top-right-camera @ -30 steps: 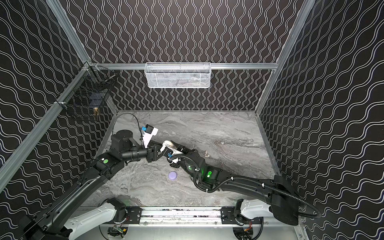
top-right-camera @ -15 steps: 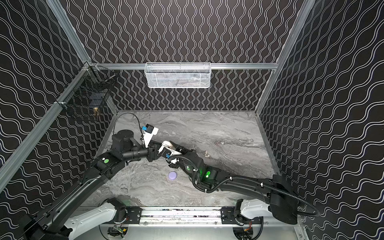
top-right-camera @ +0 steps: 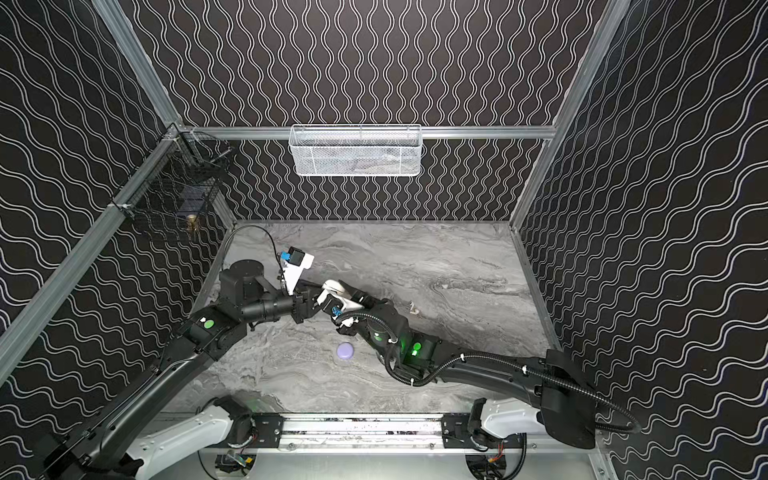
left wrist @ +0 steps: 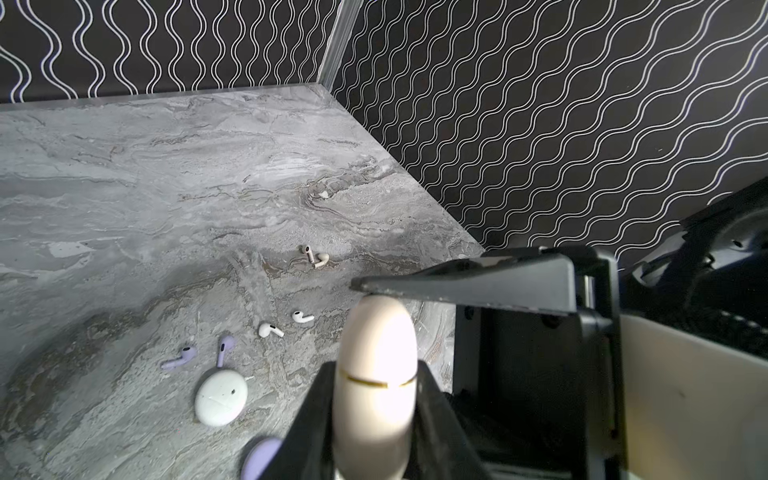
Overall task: Insert the wireless bluetooth earbuds into the charging case
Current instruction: 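Close the left gripper on the cream case held by the right gripper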
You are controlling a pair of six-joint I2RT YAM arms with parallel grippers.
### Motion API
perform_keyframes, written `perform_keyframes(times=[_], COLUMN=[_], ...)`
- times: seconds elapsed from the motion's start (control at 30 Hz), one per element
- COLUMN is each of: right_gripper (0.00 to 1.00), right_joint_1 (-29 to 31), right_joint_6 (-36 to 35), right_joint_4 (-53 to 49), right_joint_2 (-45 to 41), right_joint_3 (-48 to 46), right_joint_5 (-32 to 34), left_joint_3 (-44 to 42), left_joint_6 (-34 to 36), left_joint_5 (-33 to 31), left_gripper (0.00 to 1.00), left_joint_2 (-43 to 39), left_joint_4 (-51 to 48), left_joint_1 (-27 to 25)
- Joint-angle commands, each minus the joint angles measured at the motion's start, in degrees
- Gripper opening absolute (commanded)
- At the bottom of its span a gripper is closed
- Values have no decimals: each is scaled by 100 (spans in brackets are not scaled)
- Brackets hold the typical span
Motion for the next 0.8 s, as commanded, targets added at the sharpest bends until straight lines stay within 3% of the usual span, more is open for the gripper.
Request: perform_keyframes(times=[0.0, 0.2, 0.27, 0.33, 0.43, 0.5, 0.6, 0.67, 0.77], right_gripper=[13, 31, 50, 66, 82, 86, 92, 93, 90], right_joint_1=[-6, 54, 56, 57, 59, 60, 50, 38, -19], right_joint_6=[83, 190, 242, 288, 394, 539, 793, 944, 1090], right_joint_4=[317, 248, 207, 236, 367, 468, 736, 888, 838], right_joint_2=[-122, -336, -396, -507, -853, -1211, -1755, -2054, -2113], right_joint_3=[24, -70, -97, -187, -528, -854, -1428, -1736, -1877], right_joint_5=[48, -331, -420, -455, -474, -508, -660, -741, -885], left_joint_3=[-49, -80, -83, -205, -498, -803, -1386, -1916, -2958], left_joint_6=[59, 73, 49, 47, 137, 324, 651, 1240, 1612], left_joint_5=[327, 489, 411, 218, -112, -125, -871, -424, -463], left_gripper=[24, 11, 2, 0, 0, 0, 0, 0, 0], left_joint_2=[7, 32, 41, 8, -62, -51, -54, 25, 265], left_joint_4=[-66, 211, 346, 621, 1305, 2027, 2891, 3864, 5808], left_joint_1=[-36, -35, -42, -37, -37, -43, -45, -50, -116])
